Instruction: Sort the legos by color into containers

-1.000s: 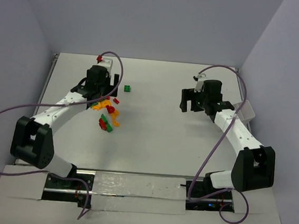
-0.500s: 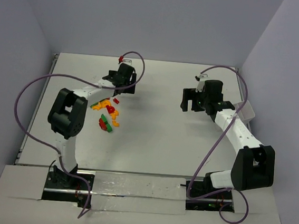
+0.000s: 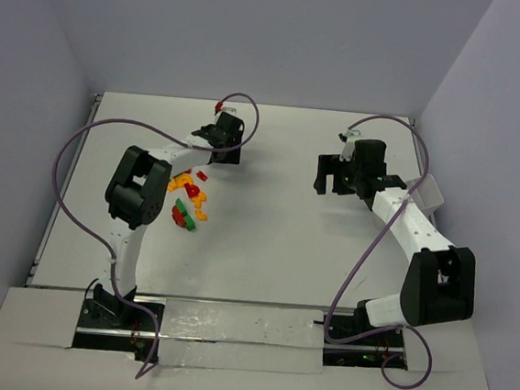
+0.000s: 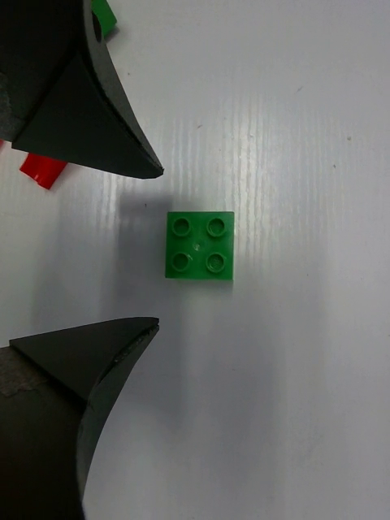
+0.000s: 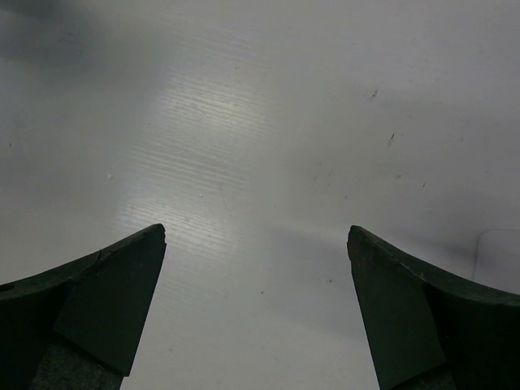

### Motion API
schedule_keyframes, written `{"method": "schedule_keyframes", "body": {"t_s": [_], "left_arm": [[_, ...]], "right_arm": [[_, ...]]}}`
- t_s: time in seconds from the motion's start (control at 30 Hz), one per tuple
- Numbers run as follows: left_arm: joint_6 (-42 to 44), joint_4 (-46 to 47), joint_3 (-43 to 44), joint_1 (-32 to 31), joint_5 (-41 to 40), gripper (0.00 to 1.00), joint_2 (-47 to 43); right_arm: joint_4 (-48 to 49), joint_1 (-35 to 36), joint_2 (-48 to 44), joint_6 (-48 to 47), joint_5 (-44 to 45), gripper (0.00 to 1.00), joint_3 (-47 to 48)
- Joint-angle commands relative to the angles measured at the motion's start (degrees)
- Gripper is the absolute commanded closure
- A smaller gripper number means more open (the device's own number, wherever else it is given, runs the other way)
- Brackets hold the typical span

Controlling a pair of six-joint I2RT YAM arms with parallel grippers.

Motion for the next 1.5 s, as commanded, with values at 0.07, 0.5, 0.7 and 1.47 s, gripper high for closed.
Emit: {"method": "schedule_keyframes", "body": {"t_s": [0.07,0.5,0.7,1.47], "left_arm": [[-0.94,-1.03,6.19,-0.29,1.15,0.23,3.82],[-1.0,-3.22,10.5,-0.29,1.97,0.4,7.14],[-0.33,-4.62,11.46,-0.24,3.48,0.57,7.32],[27.71,8.85,-26.07,0.15,73.25,1.0,-41.78]], "right_arm": [[2.06,-0.55,0.87,0.56,-0.16,0.0,0.93],[2.18,-0.61,0.96,0.54,-0.22,0.0,0.78],[1.81,-0.64,1.0,0.45,-1.06,0.0,1.42],[-1.73,-0.64,-17.73,-5.67,-29.72,0.0,0.56]]}}
